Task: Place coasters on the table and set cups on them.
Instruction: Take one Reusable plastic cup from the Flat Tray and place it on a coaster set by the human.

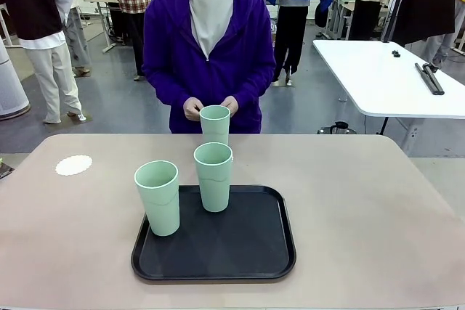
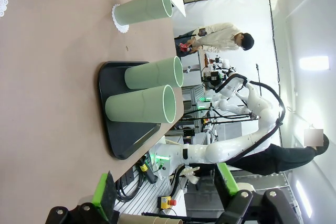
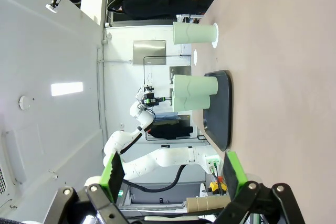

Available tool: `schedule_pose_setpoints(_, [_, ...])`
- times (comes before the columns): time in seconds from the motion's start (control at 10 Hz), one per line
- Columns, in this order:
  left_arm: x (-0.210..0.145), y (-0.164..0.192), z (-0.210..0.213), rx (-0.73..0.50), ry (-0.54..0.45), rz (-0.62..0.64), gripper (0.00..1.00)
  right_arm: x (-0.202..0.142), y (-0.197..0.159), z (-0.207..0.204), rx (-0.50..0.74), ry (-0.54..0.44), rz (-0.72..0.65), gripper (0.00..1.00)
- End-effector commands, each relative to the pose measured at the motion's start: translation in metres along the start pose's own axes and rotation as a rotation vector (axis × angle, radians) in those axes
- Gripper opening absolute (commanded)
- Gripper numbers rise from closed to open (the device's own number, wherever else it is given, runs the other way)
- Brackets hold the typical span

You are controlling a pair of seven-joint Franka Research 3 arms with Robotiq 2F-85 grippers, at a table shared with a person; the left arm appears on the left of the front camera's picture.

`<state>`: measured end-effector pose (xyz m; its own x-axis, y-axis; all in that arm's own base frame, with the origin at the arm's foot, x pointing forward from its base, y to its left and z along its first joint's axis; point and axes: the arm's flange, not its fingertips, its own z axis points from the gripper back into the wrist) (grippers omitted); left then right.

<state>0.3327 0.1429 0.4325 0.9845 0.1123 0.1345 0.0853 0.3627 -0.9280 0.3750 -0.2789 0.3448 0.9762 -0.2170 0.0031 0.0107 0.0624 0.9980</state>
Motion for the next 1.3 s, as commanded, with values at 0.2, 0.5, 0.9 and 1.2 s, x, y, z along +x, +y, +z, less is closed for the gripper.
schedule_pose_setpoints(0.2, [-0.0011, -0.0007, 0.0021, -0.009, -0.001, -0.015, 1.00, 0.0010, 0.0006, 0.0009, 0.002, 0.003, 0.000, 1.00])
schedule_pose_setpoints(0.5, [-0.0011, -0.0007, 0.0021, -0.009, -0.001, -0.015, 1.00, 0.0010, 0.0006, 0.0009, 0.002, 0.003, 0.000, 1.00])
schedule_pose_setpoints(0.9, [-0.0011, -0.0007, 0.0021, -0.009, -0.001, -0.015, 1.00, 0.0010, 0.0006, 0.0009, 0.002, 0.003, 0.000, 1.00])
schedule_pose_setpoints(1.2, [0.0000, 0.0000, 0.0000, 0.000, 0.000, 0.000, 1.00, 0.0010, 0.0006, 0.0009, 0.002, 0.003, 0.000, 1.00])
